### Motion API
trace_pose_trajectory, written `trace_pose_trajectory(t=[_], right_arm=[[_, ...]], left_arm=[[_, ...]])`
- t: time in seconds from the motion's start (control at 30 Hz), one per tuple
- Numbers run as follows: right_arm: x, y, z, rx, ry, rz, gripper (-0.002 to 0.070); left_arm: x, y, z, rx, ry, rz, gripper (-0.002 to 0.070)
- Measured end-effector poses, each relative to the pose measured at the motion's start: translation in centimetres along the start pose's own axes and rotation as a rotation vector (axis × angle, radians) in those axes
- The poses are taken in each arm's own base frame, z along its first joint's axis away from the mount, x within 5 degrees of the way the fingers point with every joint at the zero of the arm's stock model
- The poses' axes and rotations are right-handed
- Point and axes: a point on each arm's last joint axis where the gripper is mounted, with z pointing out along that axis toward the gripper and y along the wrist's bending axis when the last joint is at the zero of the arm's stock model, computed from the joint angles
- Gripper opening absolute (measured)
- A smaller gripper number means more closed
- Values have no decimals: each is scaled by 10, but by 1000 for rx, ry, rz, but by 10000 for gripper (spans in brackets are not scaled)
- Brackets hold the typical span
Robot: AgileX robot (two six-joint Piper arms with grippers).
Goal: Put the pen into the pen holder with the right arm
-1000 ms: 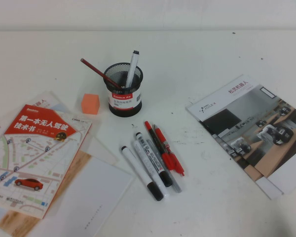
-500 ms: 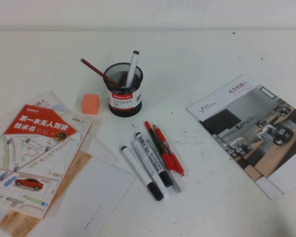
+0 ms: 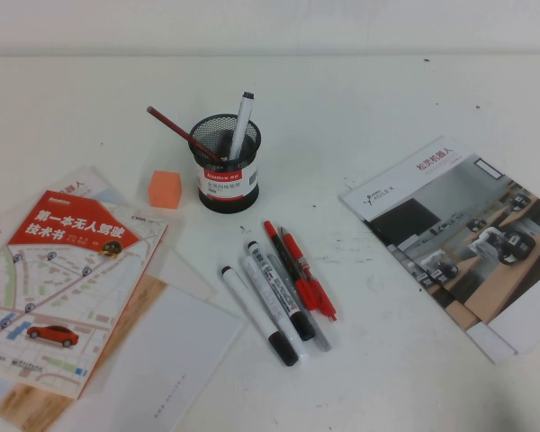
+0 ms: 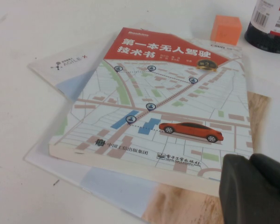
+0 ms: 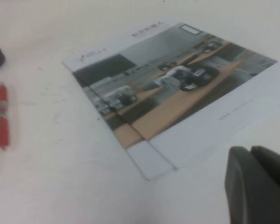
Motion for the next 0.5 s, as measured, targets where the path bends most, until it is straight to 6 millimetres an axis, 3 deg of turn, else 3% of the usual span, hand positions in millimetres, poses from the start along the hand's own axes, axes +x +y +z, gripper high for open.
trace_pose_trajectory(t=[0.13,0.37,0.5], right_arm=[[-3,5,0,-63,-24,186,-20],[-14,18,-3,-253,-64,799,-20],[-16,19,-3,-275,-69,875,-20]], left_arm=[[0,0,0,0,0,0,-1],[0,0,0,0,0,0,-1],[0,0,0,0,0,0,-1]])
